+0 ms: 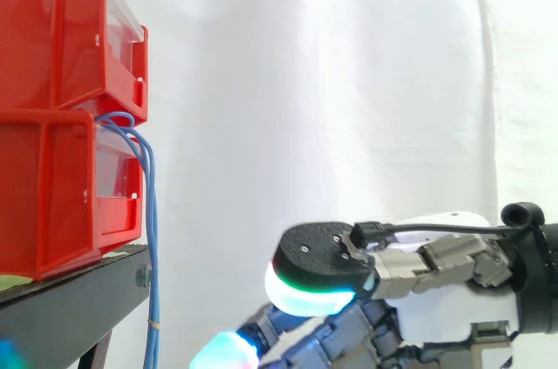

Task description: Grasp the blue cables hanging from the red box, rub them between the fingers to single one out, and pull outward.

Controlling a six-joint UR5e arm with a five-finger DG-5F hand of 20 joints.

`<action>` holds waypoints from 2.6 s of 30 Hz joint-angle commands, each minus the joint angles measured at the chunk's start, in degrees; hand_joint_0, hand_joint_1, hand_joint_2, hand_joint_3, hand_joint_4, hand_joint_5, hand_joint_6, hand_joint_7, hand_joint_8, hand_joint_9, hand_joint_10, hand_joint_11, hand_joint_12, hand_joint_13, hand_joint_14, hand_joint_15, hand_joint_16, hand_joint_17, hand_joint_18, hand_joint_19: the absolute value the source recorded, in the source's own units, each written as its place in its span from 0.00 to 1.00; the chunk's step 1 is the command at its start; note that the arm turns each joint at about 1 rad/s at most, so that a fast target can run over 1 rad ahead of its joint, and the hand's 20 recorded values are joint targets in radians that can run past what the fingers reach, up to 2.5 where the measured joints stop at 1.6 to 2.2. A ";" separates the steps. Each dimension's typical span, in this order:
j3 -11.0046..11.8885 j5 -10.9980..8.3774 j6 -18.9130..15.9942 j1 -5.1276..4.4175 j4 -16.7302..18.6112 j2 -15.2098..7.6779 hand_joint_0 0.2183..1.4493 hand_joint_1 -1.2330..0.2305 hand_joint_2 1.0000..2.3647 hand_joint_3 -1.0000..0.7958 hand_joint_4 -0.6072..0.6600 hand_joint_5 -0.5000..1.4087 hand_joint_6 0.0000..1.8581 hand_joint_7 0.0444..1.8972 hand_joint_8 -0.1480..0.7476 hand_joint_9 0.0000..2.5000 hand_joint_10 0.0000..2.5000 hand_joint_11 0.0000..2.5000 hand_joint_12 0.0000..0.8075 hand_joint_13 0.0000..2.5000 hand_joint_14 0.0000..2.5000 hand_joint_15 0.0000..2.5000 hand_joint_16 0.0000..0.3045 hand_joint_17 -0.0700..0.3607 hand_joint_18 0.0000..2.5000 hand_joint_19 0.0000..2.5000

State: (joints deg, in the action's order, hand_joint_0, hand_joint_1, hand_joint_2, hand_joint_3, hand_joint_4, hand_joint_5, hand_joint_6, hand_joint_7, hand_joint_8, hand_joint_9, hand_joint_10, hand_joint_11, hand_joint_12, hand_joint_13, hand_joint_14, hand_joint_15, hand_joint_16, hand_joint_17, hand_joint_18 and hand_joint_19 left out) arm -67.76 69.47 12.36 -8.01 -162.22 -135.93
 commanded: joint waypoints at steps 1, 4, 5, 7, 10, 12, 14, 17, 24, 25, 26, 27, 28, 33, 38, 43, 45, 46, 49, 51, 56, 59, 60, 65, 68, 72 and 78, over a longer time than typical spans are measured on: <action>0.00 -0.39 6.71 -0.69 16.85 -1.00 0.21 0.33 0.00 0.29 0.77 0.19 0.27 0.37 0.48 0.21 0.00 0.04 0.48 0.02 0.00 0.03 0.19 0.46 0.00 0.07; 0.00 -0.48 11.02 -1.31 20.98 -1.44 0.21 0.33 0.00 0.30 0.78 0.19 0.27 0.38 0.49 0.22 0.00 0.05 0.48 0.03 0.00 0.04 0.19 0.46 0.00 0.08; 0.00 -0.48 11.89 -1.57 21.94 -1.53 0.21 0.33 0.00 0.30 0.78 0.19 0.27 0.39 0.49 0.22 0.00 0.05 0.48 0.03 0.00 0.04 0.19 0.46 0.00 0.08; 0.00 -0.57 12.16 -1.92 22.82 -1.97 0.22 0.33 0.00 0.30 0.79 0.19 0.27 0.39 0.49 0.22 0.00 0.06 0.48 0.03 0.00 0.04 0.19 0.46 0.00 0.08; 0.00 -0.48 12.16 -2.45 23.00 -2.58 0.22 0.33 0.00 0.30 0.79 0.20 0.27 0.42 0.49 0.23 0.00 0.07 0.47 0.03 0.00 0.04 0.18 0.45 0.00 0.09; 0.00 -0.48 12.07 -2.89 23.44 -3.11 0.23 0.33 0.00 0.30 0.79 0.20 0.27 0.44 0.49 0.23 0.00 0.07 0.47 0.03 0.00 0.05 0.18 0.45 0.00 0.09; 0.00 -0.30 12.07 -3.06 24.14 -3.55 0.23 0.32 0.00 0.30 0.80 0.20 0.27 0.45 0.49 0.23 0.00 0.08 0.47 0.04 0.00 0.04 0.18 0.45 0.00 0.10; 0.00 -0.30 12.07 -3.68 27.66 -4.78 0.24 0.32 0.00 0.31 0.79 0.21 0.27 0.46 0.50 0.23 0.00 0.08 0.47 0.04 0.00 0.05 0.18 0.45 0.00 0.10; 0.00 -0.30 11.02 -3.94 28.01 -5.22 0.26 0.30 0.00 0.32 0.77 0.21 0.27 0.50 0.50 0.25 0.00 0.08 0.47 0.08 0.00 0.05 0.18 0.44 0.00 0.10; 0.00 -0.30 10.40 -4.03 27.66 -5.31 0.26 0.30 0.00 0.32 0.77 0.21 0.27 0.51 0.50 0.25 0.00 0.09 0.47 0.08 0.00 0.05 0.18 0.44 0.00 0.11; 0.00 -0.30 10.14 -4.03 27.39 -5.22 0.27 0.31 0.00 0.32 0.77 0.21 0.27 0.51 0.50 0.25 0.00 0.09 0.47 0.08 0.00 0.06 0.17 0.44 0.00 0.11; 0.00 -0.30 9.70 -4.12 26.87 -5.22 0.27 0.31 0.00 0.32 0.77 0.21 0.27 0.51 0.50 0.25 0.00 0.08 0.47 0.08 0.00 0.06 0.17 0.44 0.00 0.11; 0.00 -0.30 9.43 -4.12 26.51 -5.22 0.27 0.31 0.00 0.32 0.77 0.21 0.27 0.51 0.50 0.25 0.00 0.09 0.47 0.08 0.00 0.06 0.17 0.44 0.00 0.11; -0.09 -0.22 8.91 -4.12 25.55 -5.31 0.27 0.31 0.00 0.33 0.77 0.22 0.27 0.53 0.51 0.26 0.00 0.10 0.47 0.08 0.00 0.06 0.17 0.43 0.00 0.13; -0.79 0.58 8.64 -4.30 24.76 -5.22 0.29 0.31 0.01 0.34 0.73 0.22 0.27 0.57 0.51 0.27 0.00 0.11 0.47 0.09 0.00 0.07 0.17 0.43 0.00 0.14; -0.88 0.58 8.64 -4.47 25.02 -5.22 0.30 0.31 0.01 0.40 0.63 0.21 0.34 0.54 0.52 0.28 0.00 0.12 0.47 0.10 0.00 0.08 0.16 0.42 0.00 0.15; -0.88 0.58 8.64 -4.56 25.20 -5.22 0.30 0.30 0.01 0.43 0.60 0.20 0.40 0.47 0.52 0.28 0.00 0.14 0.47 0.11 0.00 0.08 0.17 0.43 0.00 0.15; -0.88 0.58 8.64 -4.56 25.20 -5.22 0.30 0.30 0.01 0.44 0.59 0.19 0.41 0.46 0.52 0.28 0.00 0.14 0.47 0.11 0.00 0.08 0.17 0.43 0.00 0.15; -0.88 0.58 8.64 -4.73 25.37 -5.22 0.30 0.30 0.01 0.45 0.59 0.18 0.44 0.41 0.53 0.28 0.00 0.15 0.48 0.11 0.00 0.09 0.17 0.43 0.00 0.15; -0.88 0.58 8.64 -4.82 25.46 -5.13 0.30 0.30 0.01 0.46 0.60 0.18 0.46 0.40 0.53 0.28 0.00 0.15 0.48 0.12 0.00 0.09 0.17 0.43 0.00 0.15; -0.88 0.58 8.55 -4.91 25.99 -5.22 0.30 0.30 0.01 0.46 0.58 0.18 0.48 0.38 0.53 0.28 0.00 0.17 0.48 0.13 0.00 0.10 0.16 0.42 0.00 0.16; -0.79 0.58 7.76 -5.00 25.72 -5.13 0.30 0.30 0.01 0.48 0.56 0.18 0.50 0.38 0.54 0.30 0.00 0.19 0.49 0.14 0.00 0.11 0.16 0.42 0.01 0.18; -0.88 0.58 7.32 -5.00 25.72 -5.13 0.30 0.30 0.01 0.49 0.56 0.18 0.50 0.39 0.55 0.30 0.00 0.19 0.49 0.15 0.00 0.12 0.16 0.42 0.02 0.18; -0.79 0.58 6.18 -5.26 25.11 -5.13 0.31 0.30 0.01 0.54 0.54 0.19 0.51 0.41 0.58 0.33 0.00 0.21 0.52 0.18 0.00 0.13 0.17 0.44 0.04 0.21; -0.79 0.75 3.81 -5.44 24.32 -5.05 0.32 0.30 0.01 0.58 0.51 0.19 0.51 0.44 0.61 0.35 0.01 0.21 0.55 0.20 0.01 0.14 0.19 0.46 0.08 0.21; -0.88 1.02 -1.20 -5.70 23.35 -4.69 0.33 0.29 0.01 0.61 0.47 0.20 0.52 0.47 0.62 0.36 0.00 0.22 0.56 0.22 0.01 0.15 0.19 0.47 0.10 0.21; -0.79 0.84 -7.97 -6.14 17.81 -3.20 0.32 0.30 0.02 0.61 0.47 0.21 0.52 0.44 0.66 0.41 0.00 0.21 0.60 0.25 0.00 0.15 0.22 0.52 0.13 0.20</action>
State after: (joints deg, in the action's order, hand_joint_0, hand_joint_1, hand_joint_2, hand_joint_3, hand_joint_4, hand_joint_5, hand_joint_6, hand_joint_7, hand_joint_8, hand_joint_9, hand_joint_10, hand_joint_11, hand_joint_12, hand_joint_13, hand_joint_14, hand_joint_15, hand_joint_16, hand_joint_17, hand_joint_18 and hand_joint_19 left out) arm -68.57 70.45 8.33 -13.93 -140.90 -140.10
